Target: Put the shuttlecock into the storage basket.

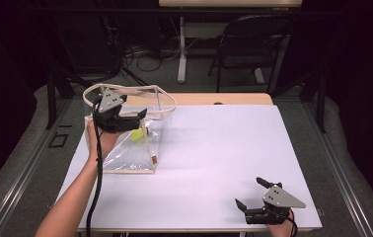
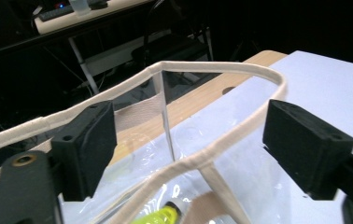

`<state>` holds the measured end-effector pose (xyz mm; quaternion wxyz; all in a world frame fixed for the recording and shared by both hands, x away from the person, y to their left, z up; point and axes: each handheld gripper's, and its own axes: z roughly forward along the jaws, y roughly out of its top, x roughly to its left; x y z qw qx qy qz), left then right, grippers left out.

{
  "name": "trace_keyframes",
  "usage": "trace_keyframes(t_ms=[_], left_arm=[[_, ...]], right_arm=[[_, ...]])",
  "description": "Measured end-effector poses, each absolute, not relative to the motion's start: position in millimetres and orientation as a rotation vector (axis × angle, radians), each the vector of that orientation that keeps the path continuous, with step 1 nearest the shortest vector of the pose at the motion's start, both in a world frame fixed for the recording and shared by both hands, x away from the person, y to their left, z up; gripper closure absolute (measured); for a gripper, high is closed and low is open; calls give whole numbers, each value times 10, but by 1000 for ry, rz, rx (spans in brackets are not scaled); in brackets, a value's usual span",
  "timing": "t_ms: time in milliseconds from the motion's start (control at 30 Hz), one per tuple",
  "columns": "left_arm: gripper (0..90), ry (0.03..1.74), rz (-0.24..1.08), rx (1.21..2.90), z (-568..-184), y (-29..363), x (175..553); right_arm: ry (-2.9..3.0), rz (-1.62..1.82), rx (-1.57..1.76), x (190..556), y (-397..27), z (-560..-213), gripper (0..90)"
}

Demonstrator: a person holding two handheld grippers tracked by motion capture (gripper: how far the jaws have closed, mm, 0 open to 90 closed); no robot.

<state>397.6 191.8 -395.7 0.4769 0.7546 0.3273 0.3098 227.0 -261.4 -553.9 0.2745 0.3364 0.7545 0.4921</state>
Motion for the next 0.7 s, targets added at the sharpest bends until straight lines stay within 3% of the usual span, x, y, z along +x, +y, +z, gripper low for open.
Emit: trace_keyframes(t_ms=[700], left_arm=[[3,746,723,1895,-4078,1922,3567]], right_arm=[[2027,1334,908,2264,-2625,-5547,11]])
